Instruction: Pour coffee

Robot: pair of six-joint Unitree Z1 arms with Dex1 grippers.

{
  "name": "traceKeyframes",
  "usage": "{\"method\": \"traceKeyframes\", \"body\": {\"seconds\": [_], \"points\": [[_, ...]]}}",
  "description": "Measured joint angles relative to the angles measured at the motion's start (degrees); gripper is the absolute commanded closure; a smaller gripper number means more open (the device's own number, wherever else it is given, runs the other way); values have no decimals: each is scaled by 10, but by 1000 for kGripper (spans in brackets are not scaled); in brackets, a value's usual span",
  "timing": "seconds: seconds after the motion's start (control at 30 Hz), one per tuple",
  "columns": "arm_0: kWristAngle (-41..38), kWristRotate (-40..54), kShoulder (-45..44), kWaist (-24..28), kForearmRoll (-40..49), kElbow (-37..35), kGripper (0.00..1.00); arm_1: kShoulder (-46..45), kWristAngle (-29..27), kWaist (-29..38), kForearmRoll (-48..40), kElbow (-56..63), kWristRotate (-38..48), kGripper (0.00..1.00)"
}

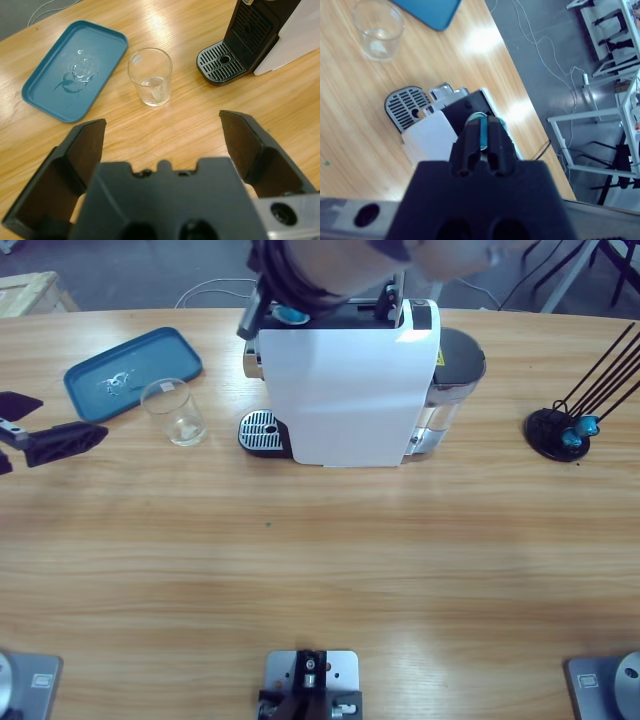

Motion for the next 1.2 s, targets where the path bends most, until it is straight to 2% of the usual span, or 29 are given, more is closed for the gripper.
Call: {"method": "traceKeyframes", "body": {"seconds": [0.27, 0.63, 1.2], "points": [[0, 0, 0, 0, 0, 0, 27, 6, -20, -11, 7, -2, 11, 1000], [0, 0, 0, 0, 0, 0, 27, 3, -94, -16, 39, -35, 14, 1000], [0, 0, 0, 0, 0, 0, 27, 4, -100, 15, 71, -71, 40, 1000]]}}
